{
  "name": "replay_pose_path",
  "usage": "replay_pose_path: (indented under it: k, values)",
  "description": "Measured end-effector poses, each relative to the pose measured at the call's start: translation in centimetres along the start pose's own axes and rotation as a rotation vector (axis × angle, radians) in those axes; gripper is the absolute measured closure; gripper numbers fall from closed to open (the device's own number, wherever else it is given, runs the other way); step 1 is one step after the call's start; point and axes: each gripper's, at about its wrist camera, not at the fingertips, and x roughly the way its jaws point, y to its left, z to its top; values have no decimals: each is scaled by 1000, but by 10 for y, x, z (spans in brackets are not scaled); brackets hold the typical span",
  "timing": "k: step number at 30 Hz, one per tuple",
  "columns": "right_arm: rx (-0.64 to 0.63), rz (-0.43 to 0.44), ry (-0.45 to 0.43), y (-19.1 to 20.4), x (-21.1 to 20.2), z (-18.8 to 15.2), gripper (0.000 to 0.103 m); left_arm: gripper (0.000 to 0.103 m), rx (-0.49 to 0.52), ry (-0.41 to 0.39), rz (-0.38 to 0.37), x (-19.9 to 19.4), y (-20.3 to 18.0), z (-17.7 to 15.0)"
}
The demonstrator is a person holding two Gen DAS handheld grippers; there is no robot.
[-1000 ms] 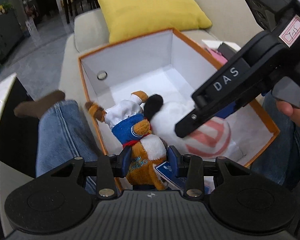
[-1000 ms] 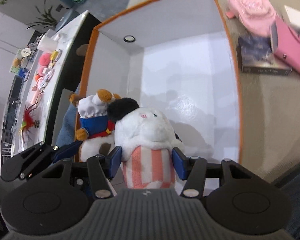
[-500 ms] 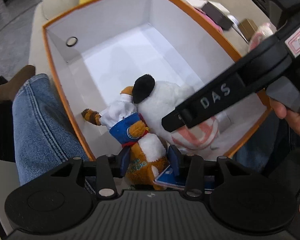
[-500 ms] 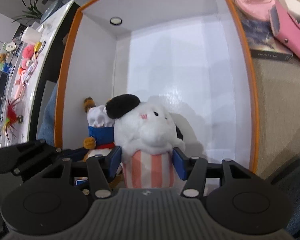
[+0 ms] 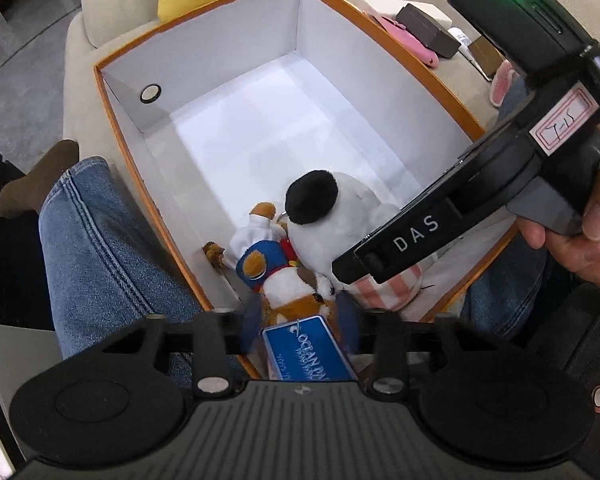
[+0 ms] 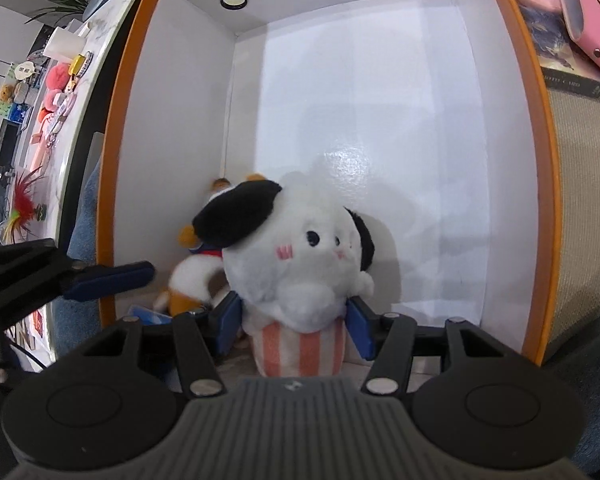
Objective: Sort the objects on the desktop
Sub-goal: 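Lower both plushes into the box and open both grippers, then grasp the crocheted white bunny with the right gripper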
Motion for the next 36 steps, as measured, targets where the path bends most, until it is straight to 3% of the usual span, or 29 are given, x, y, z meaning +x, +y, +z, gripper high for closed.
replay_pose_path:
  k: [3,8,16,23,30,36]
  values:
    - [-9,1,2,0,1,1,45,75,-11,19,30,13,0,-1]
    - [-4,8,13,-1,7,1,45,77,9,32,21,20,-2,5]
    - [-24,-5,22,1,17,0,44,78,58,48,69,27,-15,4]
    - [-90,2,-18,7,-3,-8,32,76,12,-3,77,4,-8,-2]
    - [-198,62,-149,9,-59,-34,32,74,-2,-118,93,-41,-18,-2]
    - [-207,-31,-355,-25,-126,-52,38,74,39,-252,61,-70,-56,23]
